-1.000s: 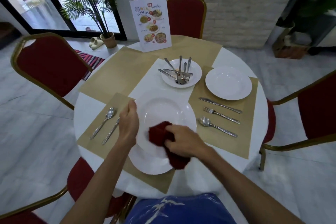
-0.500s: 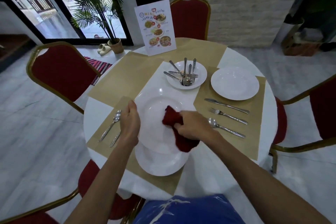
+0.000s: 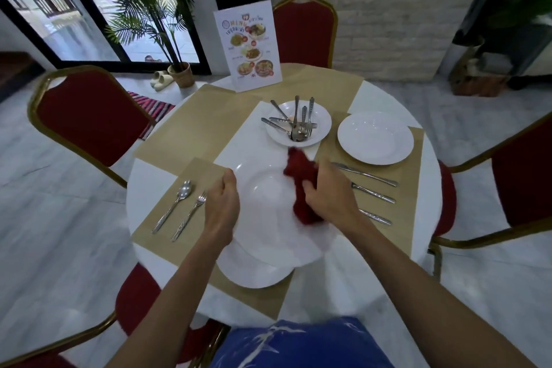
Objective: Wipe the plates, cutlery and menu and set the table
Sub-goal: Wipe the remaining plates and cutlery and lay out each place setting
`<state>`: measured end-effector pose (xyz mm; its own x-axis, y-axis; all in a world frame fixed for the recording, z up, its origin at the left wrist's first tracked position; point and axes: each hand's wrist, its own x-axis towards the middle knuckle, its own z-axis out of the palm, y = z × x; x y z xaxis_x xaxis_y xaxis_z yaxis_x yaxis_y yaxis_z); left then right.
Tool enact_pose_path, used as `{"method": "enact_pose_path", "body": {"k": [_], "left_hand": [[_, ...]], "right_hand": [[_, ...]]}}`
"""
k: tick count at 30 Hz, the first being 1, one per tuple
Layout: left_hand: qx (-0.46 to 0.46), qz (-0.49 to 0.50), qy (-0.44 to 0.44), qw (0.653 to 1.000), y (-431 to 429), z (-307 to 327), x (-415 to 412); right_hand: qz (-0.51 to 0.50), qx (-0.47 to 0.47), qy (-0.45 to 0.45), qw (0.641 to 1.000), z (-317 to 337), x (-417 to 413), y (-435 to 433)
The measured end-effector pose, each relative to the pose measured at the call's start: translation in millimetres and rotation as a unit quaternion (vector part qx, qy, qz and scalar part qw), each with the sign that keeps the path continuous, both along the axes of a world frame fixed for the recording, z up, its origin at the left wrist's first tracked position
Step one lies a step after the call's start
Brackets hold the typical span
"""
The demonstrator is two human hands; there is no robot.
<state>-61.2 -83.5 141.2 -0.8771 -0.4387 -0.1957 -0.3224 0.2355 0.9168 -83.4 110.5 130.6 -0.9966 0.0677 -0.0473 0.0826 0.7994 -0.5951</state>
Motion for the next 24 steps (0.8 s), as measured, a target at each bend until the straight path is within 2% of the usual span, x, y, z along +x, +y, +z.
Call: {"method": "enact_pose_path", "body": {"k": [2,3,5,8,10,12,13,14,16,17,18,20,21,22,23,24], "left_hand": [[-0.004,-0.040,-0.002,0.999,14.0,-4.1,5.0],[-0.012,-0.053,-0.001,0.999,18.9,-3.8,5.4],[-0.052,-0.087,-0.001,0.995,21.8,1.1,3.7],[-0.129,-0.170,-0.001,0.977,18.6,10.2,-2.6],[-0.187,-0.215,0.001,0.959,16.8,13.2,-2.3],[-0.229,-0.239,0.026,0.943,12.3,15.8,0.9],[-0.246,-0.239,0.050,0.938,6.7,18.3,1.1],[-0.258,-0.225,0.080,0.936,-1.2,22.4,0.2],[-0.250,-0.162,0.142,0.944,-15.0,35.2,-2.9],[-0.245,-0.122,0.171,0.947,-18.5,40.8,-5.1],[-0.243,-0.082,0.190,0.948,-19.5,45.2,-6.0],[-0.214,-0.014,0.211,0.954,-12.6,44.7,-3.0],[-0.183,0.019,0.214,0.959,-7.3,40.8,-0.2],[-0.152,0.052,0.215,0.963,-3.1,35.3,2.9],[-0.127,0.083,0.214,0.965,-1.3,28.8,6.4],[-0.103,0.107,0.210,0.966,-1.8,23.3,10.5]], "right_hand": [[-0.036,-0.061,0.013,0.997,9.3,-13.5,-8.5],[-0.017,-0.098,0.008,0.995,14.4,-15.6,-15.4],[0.090,-0.135,-0.016,0.987,22.6,-11.9,-28.8],[0.264,-0.056,-0.011,0.963,23.6,-8.9,-35.8],[0.304,0.015,0.004,0.953,28.6,-15.3,-30.1],[0.295,0.079,0.025,0.952,29.5,-22.8,-20.9],[0.268,0.077,0.029,0.960,26.4,-26.8,-14.3],[0.220,0.047,0.025,0.974,19.3,-30.3,-6.0],[0.078,-0.101,-0.006,0.992,6.7,-23.5,6.3],[-0.004,-0.221,-0.029,0.975,-1.6,-15.0,5.4],[-0.087,-0.346,-0.058,0.933,-10.7,-3.7,-3.1],[-0.219,-0.533,-0.173,0.799,-32.7,22.8,-34.3],[-0.245,-0.595,-0.232,0.729,-39.1,35.6,-51.9],[-0.258,-0.635,-0.274,0.675,-42.0,44.5,-67.3],[-0.262,-0.659,-0.298,0.639,-42.3,49.6,-79.0],[-0.258,-0.665,-0.306,0.630,-42.3,49.4,-84.5]]}}
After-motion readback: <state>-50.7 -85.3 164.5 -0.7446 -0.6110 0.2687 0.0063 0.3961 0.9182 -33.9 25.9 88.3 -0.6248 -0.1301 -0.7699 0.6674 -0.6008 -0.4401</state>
